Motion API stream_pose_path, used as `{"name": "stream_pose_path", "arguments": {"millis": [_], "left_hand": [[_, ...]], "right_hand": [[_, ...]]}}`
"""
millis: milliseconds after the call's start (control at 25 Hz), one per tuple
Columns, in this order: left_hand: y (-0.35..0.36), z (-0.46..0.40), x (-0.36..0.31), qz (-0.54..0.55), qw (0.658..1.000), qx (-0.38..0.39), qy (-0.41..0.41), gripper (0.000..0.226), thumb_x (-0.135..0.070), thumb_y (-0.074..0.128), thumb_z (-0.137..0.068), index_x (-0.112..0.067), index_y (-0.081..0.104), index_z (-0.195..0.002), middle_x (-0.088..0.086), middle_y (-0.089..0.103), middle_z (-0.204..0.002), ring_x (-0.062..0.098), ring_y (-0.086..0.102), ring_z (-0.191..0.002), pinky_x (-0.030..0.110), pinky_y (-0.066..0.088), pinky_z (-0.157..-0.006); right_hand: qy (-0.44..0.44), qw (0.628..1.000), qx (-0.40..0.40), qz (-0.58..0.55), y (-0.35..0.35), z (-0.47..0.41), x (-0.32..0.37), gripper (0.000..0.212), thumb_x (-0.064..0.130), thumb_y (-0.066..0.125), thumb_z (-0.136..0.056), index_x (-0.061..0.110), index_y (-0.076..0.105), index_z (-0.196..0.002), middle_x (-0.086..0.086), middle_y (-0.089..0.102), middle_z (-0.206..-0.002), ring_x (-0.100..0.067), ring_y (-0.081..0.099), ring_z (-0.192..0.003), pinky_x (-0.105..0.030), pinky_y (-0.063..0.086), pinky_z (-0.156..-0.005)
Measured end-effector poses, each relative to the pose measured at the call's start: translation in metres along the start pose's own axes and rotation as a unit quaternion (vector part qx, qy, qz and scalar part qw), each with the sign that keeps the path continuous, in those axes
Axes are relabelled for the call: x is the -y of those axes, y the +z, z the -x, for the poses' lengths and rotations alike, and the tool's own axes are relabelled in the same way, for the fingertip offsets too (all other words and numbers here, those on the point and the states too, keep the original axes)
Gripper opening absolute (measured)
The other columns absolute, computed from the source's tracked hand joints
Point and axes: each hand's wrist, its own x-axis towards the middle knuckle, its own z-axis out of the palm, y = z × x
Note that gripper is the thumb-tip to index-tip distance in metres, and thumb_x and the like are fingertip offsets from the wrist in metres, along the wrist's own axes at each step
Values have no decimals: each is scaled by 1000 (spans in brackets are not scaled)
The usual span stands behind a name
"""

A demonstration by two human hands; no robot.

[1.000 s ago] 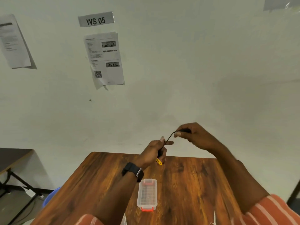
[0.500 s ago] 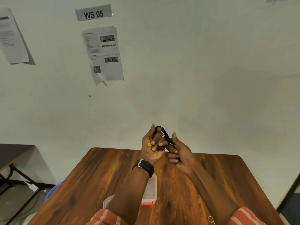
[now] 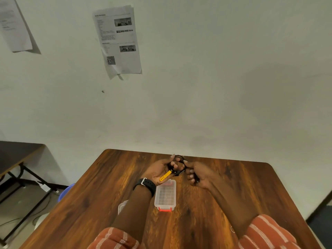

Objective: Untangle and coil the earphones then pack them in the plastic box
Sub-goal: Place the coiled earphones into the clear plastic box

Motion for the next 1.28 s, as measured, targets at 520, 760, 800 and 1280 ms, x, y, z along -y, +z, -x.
{"name": "stream_pose_path", "arguments": {"millis": [520,760,800,1280], "left_hand": [[-101,-54,19,-462,825,-314,83,19,-6,77,-81,5,72,-67,9,71,-61,15,64,-58,27,51,-60],[-150,-94,34,-626,725,-280,58,14,-17,72,-87,-7,82,-91,11,79,-91,19,70,-80,31,57,-73],[-157,-102,37,-653,705,-271,55,15,-18,70,-89,-10,82,-93,8,80,-93,17,70,-81,29,57,-75],[-169,-172,66,-839,505,-200,-44,30,-13,44,-103,-3,60,-127,13,62,-131,27,60,-121,36,50,-101]], "right_hand": [[194,978,-39,-63,34,-87,-82,50,35,30,-103,19,47,-58,6,32,-43,-8,26,-36,-18,24,-34],[239,958,-130,-93,49,-138,-122,42,32,37,-103,9,56,-74,1,38,-47,-9,30,-45,-19,30,-36],[236,956,-148,-90,51,-147,-128,38,31,38,-103,6,57,-81,-2,40,-50,-11,32,-46,-21,33,-38],[224,947,-230,18,51,-208,-164,35,17,40,-102,4,45,-134,-23,60,-123,-41,63,-107,-50,60,-74]]}}
